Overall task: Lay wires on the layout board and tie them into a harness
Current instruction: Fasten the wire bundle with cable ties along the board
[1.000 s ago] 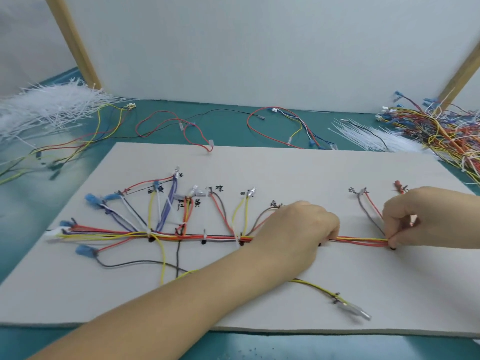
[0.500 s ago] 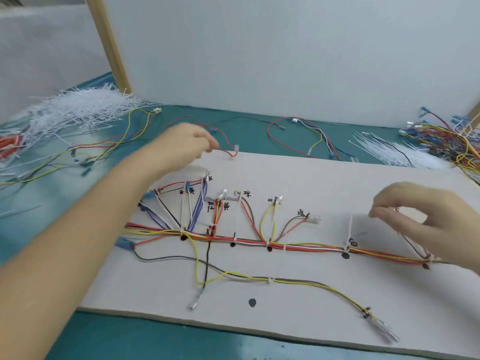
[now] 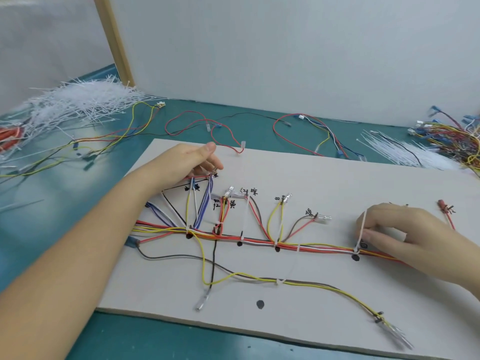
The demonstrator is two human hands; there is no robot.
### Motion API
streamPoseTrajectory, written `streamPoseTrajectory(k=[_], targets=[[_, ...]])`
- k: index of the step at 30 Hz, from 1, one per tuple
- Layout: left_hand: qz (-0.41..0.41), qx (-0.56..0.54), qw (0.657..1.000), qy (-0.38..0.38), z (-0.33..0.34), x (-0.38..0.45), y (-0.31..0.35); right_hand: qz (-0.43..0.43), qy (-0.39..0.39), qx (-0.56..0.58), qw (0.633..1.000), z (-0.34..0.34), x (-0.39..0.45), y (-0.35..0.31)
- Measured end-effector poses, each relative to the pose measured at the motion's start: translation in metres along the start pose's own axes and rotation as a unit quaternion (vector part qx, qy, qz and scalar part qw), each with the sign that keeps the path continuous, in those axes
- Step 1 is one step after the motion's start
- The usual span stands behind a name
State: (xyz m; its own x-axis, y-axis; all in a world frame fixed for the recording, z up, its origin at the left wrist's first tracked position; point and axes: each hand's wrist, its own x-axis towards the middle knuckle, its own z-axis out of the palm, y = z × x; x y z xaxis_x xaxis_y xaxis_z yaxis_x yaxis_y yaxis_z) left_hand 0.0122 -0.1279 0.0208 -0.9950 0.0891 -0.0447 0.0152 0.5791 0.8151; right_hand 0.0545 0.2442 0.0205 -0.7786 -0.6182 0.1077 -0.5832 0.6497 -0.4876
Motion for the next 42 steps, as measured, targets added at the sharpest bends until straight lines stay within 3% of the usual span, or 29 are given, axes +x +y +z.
streamPoseTrajectory(k=[3,8,21,28,32,36,42], targets=[[-0.005,0.032,0.999,-0.007,-0.003,0.002,-0.001,0.006,0.000,0.002,1.000,0.000,0.000,-0.001],[-0.013,-0.018,1.000,0.003,-0.007,0.004,-0.005,0.019,-0.004,0.001,1.000,0.000,-0.001,-0.002],[-0.059,-0.016,0.998,0.010,-0.032,-0.011,-0.005,0.023,-0.010,0.001,1.000,0.000,0.000,-0.003],[-0.119,-0.017,0.993,0.015,-0.050,-0.035,-0.022,0.027,-0.010,-0.007,1.000,0.001,-0.001,0.000],[-0.109,-0.023,0.994,0.011,-0.055,-0.041,-0.025,0.029,-0.010,-0.010,0.999,0.001,0.000,0.000],[-0.080,0.055,0.995,-0.027,-0.068,-0.058,-0.039,0.023,-0.005,-0.005,1.000,0.001,0.001,0.000],[-0.088,0.069,0.994,0.021,-0.070,-0.068,-0.052,0.025,0.003,-0.004,1.000,0.003,0.000,0.004]])
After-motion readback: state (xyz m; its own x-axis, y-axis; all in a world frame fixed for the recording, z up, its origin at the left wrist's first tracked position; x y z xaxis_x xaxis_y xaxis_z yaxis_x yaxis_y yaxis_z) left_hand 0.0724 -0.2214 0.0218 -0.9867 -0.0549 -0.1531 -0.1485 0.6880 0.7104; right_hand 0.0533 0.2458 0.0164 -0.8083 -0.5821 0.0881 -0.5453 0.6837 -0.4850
